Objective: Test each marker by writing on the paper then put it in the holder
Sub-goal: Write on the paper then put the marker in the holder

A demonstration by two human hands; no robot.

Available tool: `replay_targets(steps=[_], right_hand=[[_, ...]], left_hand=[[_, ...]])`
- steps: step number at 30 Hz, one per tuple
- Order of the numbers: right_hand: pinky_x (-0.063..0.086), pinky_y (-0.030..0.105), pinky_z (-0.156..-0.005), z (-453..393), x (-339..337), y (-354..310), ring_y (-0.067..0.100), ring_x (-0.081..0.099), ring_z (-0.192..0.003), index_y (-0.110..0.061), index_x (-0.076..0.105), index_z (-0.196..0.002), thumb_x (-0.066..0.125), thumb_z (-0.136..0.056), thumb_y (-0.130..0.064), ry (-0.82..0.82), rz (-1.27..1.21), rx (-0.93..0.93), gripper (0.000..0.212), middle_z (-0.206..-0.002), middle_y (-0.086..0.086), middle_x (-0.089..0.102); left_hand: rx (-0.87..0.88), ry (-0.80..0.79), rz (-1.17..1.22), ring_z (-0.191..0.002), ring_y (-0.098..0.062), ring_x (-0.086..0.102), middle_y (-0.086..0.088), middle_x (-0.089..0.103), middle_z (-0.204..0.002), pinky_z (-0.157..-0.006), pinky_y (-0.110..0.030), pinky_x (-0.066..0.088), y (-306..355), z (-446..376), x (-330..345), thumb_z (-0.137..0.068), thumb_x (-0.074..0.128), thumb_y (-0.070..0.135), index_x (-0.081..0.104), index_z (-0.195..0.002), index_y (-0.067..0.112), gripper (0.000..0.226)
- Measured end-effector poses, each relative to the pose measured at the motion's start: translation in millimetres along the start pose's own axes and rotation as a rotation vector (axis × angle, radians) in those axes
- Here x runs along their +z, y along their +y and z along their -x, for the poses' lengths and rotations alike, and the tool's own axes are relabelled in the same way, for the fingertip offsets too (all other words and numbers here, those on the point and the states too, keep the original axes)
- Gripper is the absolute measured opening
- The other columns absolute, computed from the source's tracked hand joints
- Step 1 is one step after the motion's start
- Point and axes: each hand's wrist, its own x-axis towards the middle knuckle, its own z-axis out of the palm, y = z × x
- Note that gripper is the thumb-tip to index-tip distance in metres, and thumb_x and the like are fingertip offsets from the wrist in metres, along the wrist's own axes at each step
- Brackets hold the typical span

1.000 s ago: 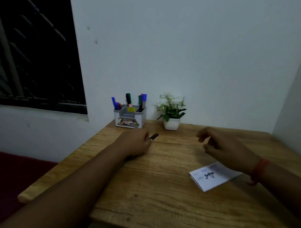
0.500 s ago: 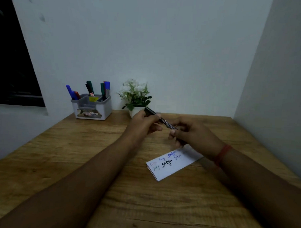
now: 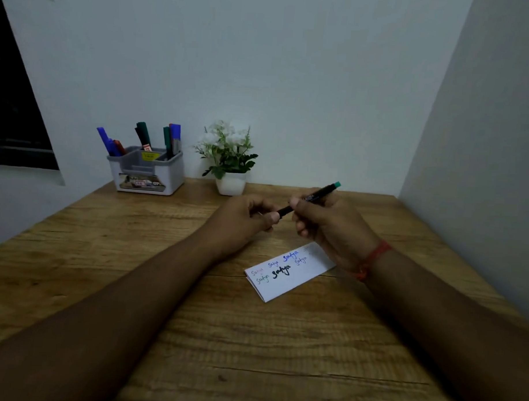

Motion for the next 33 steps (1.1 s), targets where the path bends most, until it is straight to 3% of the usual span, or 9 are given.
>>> replay_targets(steps=[3,8,12,14,18,21,25,28,33], right_hand=[[0.047,0.026,-0.053,-0.9,8.2,10.0,0.013,0.057,-0.059,-0.005,0.067,-0.098,0.068,-0.095,-0.011,-0.017,0.084,-0.009,0.007,-0.073,0.006,0.065],[0.041,0.025,-0.044,-5.5,10.2,9.3,0.014,0.053,-0.049,-0.004,0.068,-0.08,0.07,-0.094,-0.018,0.147,0.109,-0.014,0.02,-0.063,0.006,0.062],[0.036,0.022,-0.039,-8.5,9.9,13.3,0.01,0.047,-0.043,-0.009,0.064,-0.072,0.066,-0.096,-0.021,0.277,0.077,0.051,0.027,-0.056,0.001,0.056],[0.033,0.021,-0.037,-8.8,12.3,16.4,0.01,0.045,-0.041,-0.011,0.061,-0.068,0.064,-0.096,-0.021,0.328,0.069,0.073,0.03,-0.053,0.001,0.054],[0.031,0.026,-0.044,-17.1,-9.1,6.4,0.016,0.043,-0.041,-0.015,0.051,-0.059,0.057,-0.09,-0.02,0.554,0.103,0.08,0.032,-0.043,-0.001,0.047],[0.029,0.026,-0.045,-17.5,-49.2,-12.1,0.014,0.04,-0.044,-0.016,0.046,-0.067,0.053,-0.09,-0.02,0.704,0.044,0.049,0.024,-0.045,-0.003,0.044],[0.03,0.018,-0.037,-14.7,-51.0,-14.0,0.01,0.039,-0.041,-0.017,0.048,-0.075,0.057,-0.095,-0.019,0.572,0.026,0.025,0.022,-0.056,-0.001,0.042],[0.034,0.02,-0.039,-13.9,-35.4,-11.3,0.012,0.042,-0.042,-0.013,0.054,-0.078,0.059,-0.096,-0.021,0.48,0.164,-0.013,0.02,-0.057,0.001,0.046],[0.035,0.023,-0.043,-11.8,-31.5,-6.2,0.013,0.044,-0.041,-0.01,0.059,-0.084,0.06,-0.097,-0.023,0.39,0.272,-0.016,0.019,-0.058,0.002,0.05]], left_hand=[[0.068,-0.008,-0.081,-0.089,-0.021,0.068,-0.003,0.074,-0.091,-0.081,-0.035,0.055,0.4,0.4,2.8,-0.091,0.07,0.021,0.073,-0.099,0.024,0.008],[0.19,0.002,-0.18,-0.077,-0.003,0.063,0.007,0.068,-0.083,-0.07,-0.018,0.05,7.5,-2.0,10.4,-0.093,0.068,0.017,0.066,-0.091,0.027,0.011],[0.311,0.049,-0.432,-0.08,-0.007,0.058,0.012,0.06,-0.085,-0.072,-0.037,0.05,7.0,-7.2,22.3,-0.092,0.067,0.027,0.062,-0.093,0.022,0.006],[0.333,0.066,-0.515,-0.081,-0.012,0.057,0.012,0.057,-0.086,-0.071,-0.038,0.049,10.1,-6.6,28.7,-0.093,0.065,0.032,0.06,-0.092,0.024,0.01],[0.351,0.08,-0.615,-0.079,-0.013,0.055,0.01,0.058,-0.086,-0.067,-0.035,0.044,12.9,-2.1,27.3,-0.092,0.066,0.032,0.059,-0.089,0.024,0.012],[0.219,0.044,-0.582,-0.076,-0.008,0.055,0.012,0.058,-0.083,-0.063,-0.03,0.043,2.3,-0.1,8.4,-0.092,0.067,0.031,0.062,-0.091,0.025,0.008],[0.116,0.0,-0.565,-0.085,-0.007,0.057,0.012,0.063,-0.09,-0.071,-0.029,0.047,-9.8,-5.8,-4.5,-0.095,0.065,0.031,0.068,-0.101,0.026,0.009],[0.096,-0.081,-0.614,-0.087,-0.004,0.058,0.011,0.067,-0.096,-0.077,-0.032,0.052,-13.7,-7.9,-0.5,-0.095,0.064,0.037,0.071,-0.106,0.026,0.017],[0.078,-0.092,-0.619,-0.086,-0.002,0.056,0.014,0.063,-0.094,-0.078,-0.032,0.051,-17.8,-10.6,2.8,-0.093,0.065,0.043,0.072,-0.099,0.027,0.018]])
